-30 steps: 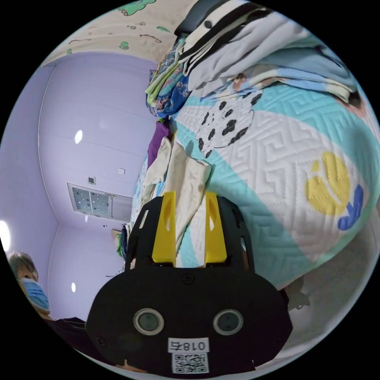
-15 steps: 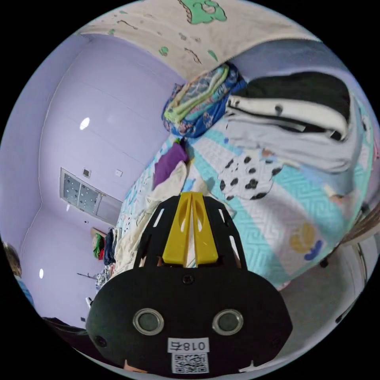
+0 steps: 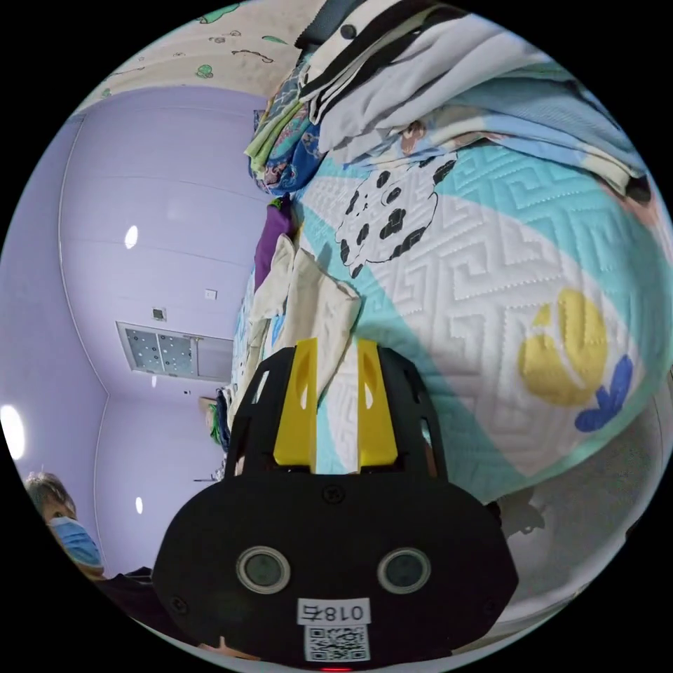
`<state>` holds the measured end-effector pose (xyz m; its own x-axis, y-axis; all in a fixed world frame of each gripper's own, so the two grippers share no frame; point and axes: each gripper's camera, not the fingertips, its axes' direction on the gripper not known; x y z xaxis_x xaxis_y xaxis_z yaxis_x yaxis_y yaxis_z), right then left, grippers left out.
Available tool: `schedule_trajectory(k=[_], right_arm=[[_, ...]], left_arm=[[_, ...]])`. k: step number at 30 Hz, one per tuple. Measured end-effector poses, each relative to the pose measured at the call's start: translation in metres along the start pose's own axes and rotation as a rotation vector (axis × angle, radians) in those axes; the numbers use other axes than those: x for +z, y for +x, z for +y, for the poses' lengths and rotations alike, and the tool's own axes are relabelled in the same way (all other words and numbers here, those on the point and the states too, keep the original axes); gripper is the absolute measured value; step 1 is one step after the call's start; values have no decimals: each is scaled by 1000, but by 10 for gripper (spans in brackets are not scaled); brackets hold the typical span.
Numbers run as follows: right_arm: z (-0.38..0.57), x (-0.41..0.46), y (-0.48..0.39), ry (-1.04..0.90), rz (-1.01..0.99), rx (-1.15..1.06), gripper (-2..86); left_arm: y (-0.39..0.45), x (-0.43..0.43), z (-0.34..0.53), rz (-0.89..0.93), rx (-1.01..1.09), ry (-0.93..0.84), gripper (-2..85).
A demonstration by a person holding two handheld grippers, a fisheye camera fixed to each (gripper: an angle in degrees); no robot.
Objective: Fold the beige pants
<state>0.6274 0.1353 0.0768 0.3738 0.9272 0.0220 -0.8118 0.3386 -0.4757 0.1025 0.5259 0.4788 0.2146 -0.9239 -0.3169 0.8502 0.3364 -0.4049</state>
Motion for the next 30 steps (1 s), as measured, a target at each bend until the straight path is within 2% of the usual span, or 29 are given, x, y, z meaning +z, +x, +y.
schedule_trajectory(k=[9, 12, 17, 21, 27, 30], right_arm=[[-16, 29, -18, -67, 25, -45, 78], [-12, 40, -29, -77, 87, -50, 9], [11, -6, -73, 6, 80, -169, -7], [41, -55, -90, 26, 106, -227, -9], [95, -53, -15, -45, 164, -59, 1], [115, -59, -1, -12, 67, 3, 38]], left_arm=[[-9, 1, -13, -31, -22, 5, 35], [-10, -3, -16, -29, -29, 16, 33], [12, -23, -28, -23, 56, 49, 25], [26, -39, -38, -21, 130, 3, 22], [-26, -22, -29, 28, 41, -132, 32], [-46, -26, -27, 59, -22, -136, 51]])
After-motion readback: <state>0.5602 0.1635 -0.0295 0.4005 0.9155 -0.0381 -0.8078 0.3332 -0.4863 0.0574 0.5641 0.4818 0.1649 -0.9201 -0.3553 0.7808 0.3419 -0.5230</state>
